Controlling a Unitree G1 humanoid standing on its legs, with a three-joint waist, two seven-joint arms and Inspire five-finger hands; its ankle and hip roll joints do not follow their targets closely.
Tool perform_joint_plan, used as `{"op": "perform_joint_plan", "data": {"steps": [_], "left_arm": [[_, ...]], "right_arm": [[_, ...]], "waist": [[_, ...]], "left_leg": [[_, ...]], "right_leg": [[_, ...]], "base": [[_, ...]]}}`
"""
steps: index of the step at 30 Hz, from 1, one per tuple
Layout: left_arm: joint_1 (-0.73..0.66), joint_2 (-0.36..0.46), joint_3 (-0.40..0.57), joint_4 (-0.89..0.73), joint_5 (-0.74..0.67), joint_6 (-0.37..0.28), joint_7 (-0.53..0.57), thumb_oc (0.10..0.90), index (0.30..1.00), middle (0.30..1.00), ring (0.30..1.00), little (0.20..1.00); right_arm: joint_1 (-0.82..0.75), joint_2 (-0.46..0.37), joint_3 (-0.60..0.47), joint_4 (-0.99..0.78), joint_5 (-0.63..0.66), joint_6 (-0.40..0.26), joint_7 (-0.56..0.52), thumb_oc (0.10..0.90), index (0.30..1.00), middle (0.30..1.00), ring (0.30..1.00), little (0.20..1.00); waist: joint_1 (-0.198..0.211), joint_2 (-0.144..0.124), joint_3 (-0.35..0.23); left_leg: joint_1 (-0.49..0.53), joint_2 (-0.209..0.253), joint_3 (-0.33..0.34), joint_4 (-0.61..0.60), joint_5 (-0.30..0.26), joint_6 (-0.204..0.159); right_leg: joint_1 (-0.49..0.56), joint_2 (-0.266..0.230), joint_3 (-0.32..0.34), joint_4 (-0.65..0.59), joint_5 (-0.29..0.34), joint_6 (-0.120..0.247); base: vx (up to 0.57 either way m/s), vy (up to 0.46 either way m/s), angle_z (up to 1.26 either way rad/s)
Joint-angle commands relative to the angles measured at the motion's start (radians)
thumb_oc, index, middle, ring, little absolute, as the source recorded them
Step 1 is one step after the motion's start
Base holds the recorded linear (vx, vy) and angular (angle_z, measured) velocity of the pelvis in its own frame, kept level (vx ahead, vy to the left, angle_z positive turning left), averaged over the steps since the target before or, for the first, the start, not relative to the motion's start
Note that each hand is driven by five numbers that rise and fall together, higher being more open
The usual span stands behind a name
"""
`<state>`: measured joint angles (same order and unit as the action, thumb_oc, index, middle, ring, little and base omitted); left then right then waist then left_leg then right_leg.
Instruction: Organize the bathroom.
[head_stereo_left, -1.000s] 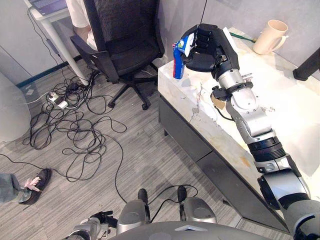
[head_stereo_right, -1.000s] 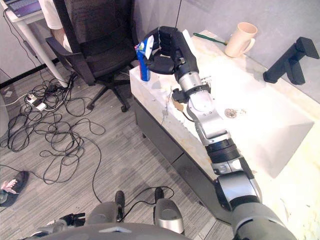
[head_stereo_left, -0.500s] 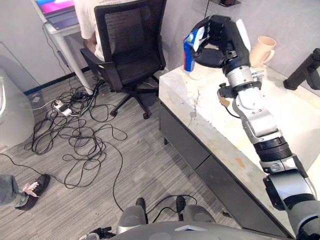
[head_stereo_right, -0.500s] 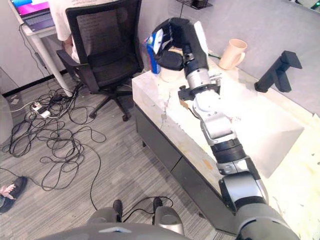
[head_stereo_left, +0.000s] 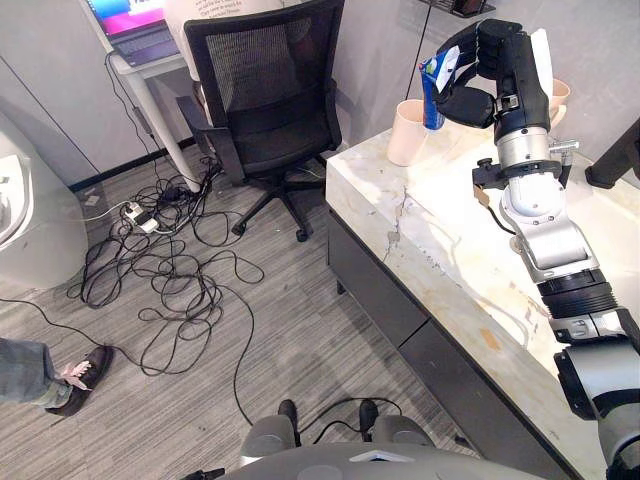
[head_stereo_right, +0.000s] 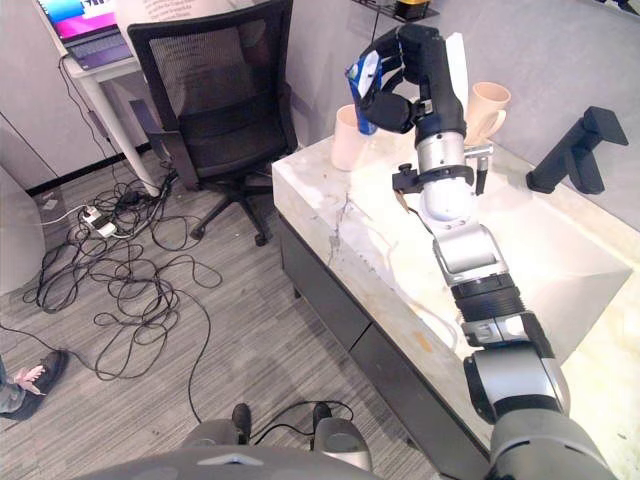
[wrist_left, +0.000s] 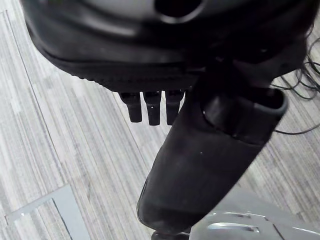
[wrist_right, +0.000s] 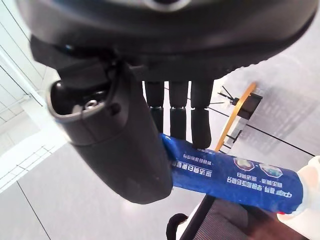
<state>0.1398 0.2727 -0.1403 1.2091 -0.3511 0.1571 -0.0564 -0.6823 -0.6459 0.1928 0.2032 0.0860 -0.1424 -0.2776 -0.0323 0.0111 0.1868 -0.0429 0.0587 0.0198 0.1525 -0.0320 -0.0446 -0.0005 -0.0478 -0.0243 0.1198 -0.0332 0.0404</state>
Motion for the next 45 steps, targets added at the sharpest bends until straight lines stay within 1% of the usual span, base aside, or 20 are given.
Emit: {"op": "perform_joint_plan", "data": {"steps": [1,2,4,5,7,8,10,12,16,24,27,29,30,31,33,35,37,41,43,45], "left_arm": [[-0.012,0.050,0.004,0.043,0.022,0.014,-0.004,0.800,0.900,0.900,0.900,0.900],[-0.024,0.051,0.001,0.035,0.048,0.020,-0.021,0.800,0.900,0.900,0.900,0.900],[-0.043,0.051,-0.014,0.023,0.076,0.039,-0.027,0.800,0.900,0.900,0.900,0.900],[-0.058,0.055,-0.028,0.012,0.089,0.054,-0.038,0.800,0.900,0.900,0.900,0.900],[-0.076,0.065,-0.050,0.001,0.093,0.070,-0.048,0.800,0.900,0.900,0.900,0.900],[-0.084,0.059,-0.065,0.024,0.073,0.054,-0.034,0.800,0.900,0.900,0.900,0.900],[-0.081,0.059,-0.065,0.026,0.053,0.040,-0.029,0.800,0.900,0.900,0.900,0.900],[-0.090,0.064,-0.074,0.030,0.010,0.032,-0.014,0.800,0.900,0.900,0.900,0.900],[-0.086,0.067,-0.058,0.045,-0.018,0.022,-0.007,0.800,0.900,0.900,0.900,0.900],[-0.059,0.054,-0.034,0.065,0.016,0.002,-0.005,0.800,0.900,0.900,0.900,0.900],[-0.056,0.050,-0.047,0.044,-0.015,0.024,0.002,0.800,0.900,0.900,0.900,0.900],[-0.060,0.053,-0.042,0.040,-0.029,0.043,0.024,0.800,0.900,0.900,0.900,0.900],[-0.061,0.056,-0.009,0.041,-0.036,0.055,0.034,0.800,0.900,0.900,0.900,0.900],[-0.064,0.057,-0.009,0.040,-0.036,0.058,0.032,0.800,0.900,0.900,0.900,0.900],[-0.100,0.082,-0.027,0.019,0.009,0.103,0.007,0.800,0.900,0.900,0.900,0.900],[-0.131,0.081,-0.038,0.016,-0.039,0.129,0.033,0.800,0.900,0.900,0.900,0.900],[-0.163,0.070,-0.061,-0.008,-0.053,0.138,0.028,0.800,0.900,0.900,0.900,0.900],[-0.194,0.050,-0.087,-0.005,-0.054,0.150,0.044,0.800,0.900,0.900,0.900,0.900],[-0.219,0.035,-0.104,0.007,-0.079,0.161,0.073,0.800,0.900,0.900,0.900,0.900],[-0.218,0.031,-0.102,0.023,-0.098,0.157,0.095,0.800,0.900,0.900,0.900,0.900]], "right_arm": [[-0.186,-0.028,-0.118,-0.057,0.031,-0.112,-0.066,0.400,0.300,0.300,0.300,0.300],[-0.182,-0.030,-0.127,-0.056,0.018,-0.101,-0.071,0.400,0.300,0.300,0.300,0.300],[-0.168,-0.037,-0.141,-0.051,-0.011,-0.108,-0.089,0.400,0.300,0.300,0.300,0.300],[-0.163,-0.037,-0.145,-0.039,-0.041,-0.123,-0.114,0.400,0.300,0.300,0.300,0.300],[-0.175,-0.013,-0.128,0.021,-0.063,-0.175,-0.150,0.400,0.300,0.300,0.300,0.300],[-0.174,-0.007,-0.129,0.038,-0.041,-0.200,-0.158,0.400,0.300,0.300,0.300,0.300],[-0.169,-0.005,-0.132,0.029,-0.029,-0.199,-0.157,0.400,0.300,0.300,0.300,0.300],[-0.192,0.013,-0.127,-0.017,-0.035,-0.182,-0.147,0.400,0.300,0.300,0.300,0.300],[-0.199,0.009,-0.139,-0.046,-0.003,-0.162,-0.119,0.400,0.300,0.300,0.300,0.300],[-0.168,-0.007,-0.154,-0.046,0.014,-0.167,-0.124,0.400,0.300,0.300,0.300,0.300],[-0.180,-0.014,-0.128,-0.020,0.019,-0.167,-0.140,0.400,0.300,0.300,0.300,0.300],[-0.197,-0.026,-0.109,-0.022,0.066,-0.167,-0.146,0.400,0.300,0.300,0.300,0.300],[-0.226,-0.014,-0.096,-0.071,0.081,-0.104,-0.145,0.400,0.300,0.300,0.300,0.300],[-0.228,-0.011,-0.094,-0.074,0.080,-0.100,-0.146,0.400,0.300,0.300,0.300,0.300],[-0.232,0.012,-0.079,-0.070,0.047,-0.100,-0.169,0.400,0.300,0.300,0.300,0.300],[-0.208,0.022,-0.100,-0.079,0.025,-0.112,-0.157,0.400,0.300,0.300,0.300,0.300],[-0.202,0.028,-0.110,-0.108,-0.002,-0.087,-0.167,0.400,0.300,0.300,0.300,0.300],[-0.210,0.028,-0.116,-0.069,-0.003,-0.115,-0.157,0.400,0.300,0.300,0.300,0.300],[-0.227,0.034,-0.097,-0.019,-0.006,-0.158,-0.169,0.400,0.300,0.300,0.300,0.300],[-0.229,0.032,-0.095,-0.012,0.003,-0.163,-0.172,0.400,0.300,0.300,0.300,0.300]], "waist": [[0.017,-0.017,-0.010],[0.007,-0.023,-0.006],[0.002,-0.019,0.008],[-0.003,-0.013,0.018],[-0.007,-0.015,0.029],[-0.007,-0.005,0.036],[-0.007,-0.003,0.039],[-0.025,0.011,0.055],[-0.033,0.014,0.060],[-0.019,-0.001,0.044],[-0.012,0.004,0.033],[-0.007,0.014,0.040],[-0.025,-0.005,0.057],[-0.030,-0.006,0.057],[-0.055,-0.026,0.060],[-0.063,-0.034,0.055],[-0.071,-0.039,0.066],[-0.075,-0.041,0.073],[-0.080,-0.044,0.086],[-0.083,-0.046,0.087]], "left_leg": [[0.070,0.038,0.036,0.091,-0.107,0.030],[0.016,0.042,0.045,0.247,-0.076,0.013],[-0.072,0.039,0.032,0.336,-0.033,-0.002],[-0.114,0.030,0.023,0.318,-0.027,-0.001],[-0.104,-0.001,0.010,0.226,-0.094,0.048],[-0.082,-0.008,0.015,0.162,-0.085,0.052],[-0.072,-0.012,0.026,0.145,-0.081,0.054],[-0.023,-0.022,0.063,0.072,-0.064,0.068],[-0.017,-0.034,0.075,0.077,-0.074,0.078],[-0.026,-0.062,0.074,0.120,-0.112,0.098],[-0.015,-0.075,0.078,0.107,-0.114,0.110],[0.004,-0.065,0.089,0.080,-0.107,0.127],[0.037,-0.066,0.108,0.083,-0.132,0.122],[0.041,-0.067,0.110,0.084,-0.138,0.123],[0.029,-0.080,0.088,0.128,-0.180,0.128],[-0.011,-0.083,0.093,0.175,-0.179,0.130],[-0.044,-0.072,0.102,0.231,-0.178,0.120],[-0.047,-0.057,0.105,0.231,-0.178,0.119],[-0.030,-0.048,0.105,0.186,-0.157,0.115],[-0.021,-0.044,0.109,0.165,-0.149,0.112]], "right_leg": [[-0.048,-0.014,0.024,0.108,-0.069,0.027],[-0.044,-0.008,0.033,0.106,-0.057,0.006],[-0.032,0.004,0.033,0.102,-0.049,-0.008],[-0.023,0.012,0.040,0.096,-0.045,-0.007],[-0.042,0.003,0.064,0.125,-0.061,0.007],[-0.055,0.000,0.049,0.158,-0.077,0.011],[-0.059,-0.003,0.044,0.165,-0.078,0.017],[-0.093,-0.011,0.047,0.178,-0.073,0.032],[-0.107,-0.014,0.045,0.195,-0.075,0.036],[-0.089,-0.021,0.059,0.169,-0.066,0.035],[-0.090,-0.033,0.056,0.161,-0.055,0.046],[-0.166,-0.028,0.028,0.341,-0.057,0.068],[-0.305,-0.031,0.048,0.332,0.066,0.117],[-0.310,-0.028,0.052,0.313,0.068,0.118],[-0.319,0.008,0.101,0.250,0.059,0.097],[-0.266,-0.004,0.085,0.209,0.037,0.077],[-0.241,0.002,0.082,0.199,0.027,0.060],[-0.223,0.004,0.079,0.180,0.027,0.059],[-0.207,0.007,0.090,0.147,0.034,0.061],[-0.198,0.008,0.096,0.134,0.034,0.063]], "base": [[0.04,-0.040,0.12],[0.04,-0.046,0.15],[0.01,-0.019,0.41],[0.02,0.053,1.07],[0.09,0.094,0.96],[0.11,0.066,0.22],[0.07,0.024,0.05],[0.04,0.049,-0.03],[0.07,0.040,-0.31],[0.08,0.033,-0.14],[0.06,0.101,-0.19],[0.05,0.008,-0.46],[0.08,-0.078,-0.77],[0.11,-0.116,-0.89],[0.09,-0.104,-0.36],[0.04,-0.114,0.18],[0.01,-0.086,0.34],[0.02,-0.046,0.28],[0.02,-0.025,0.06],[0.02,-0.001,-0.03]]}}
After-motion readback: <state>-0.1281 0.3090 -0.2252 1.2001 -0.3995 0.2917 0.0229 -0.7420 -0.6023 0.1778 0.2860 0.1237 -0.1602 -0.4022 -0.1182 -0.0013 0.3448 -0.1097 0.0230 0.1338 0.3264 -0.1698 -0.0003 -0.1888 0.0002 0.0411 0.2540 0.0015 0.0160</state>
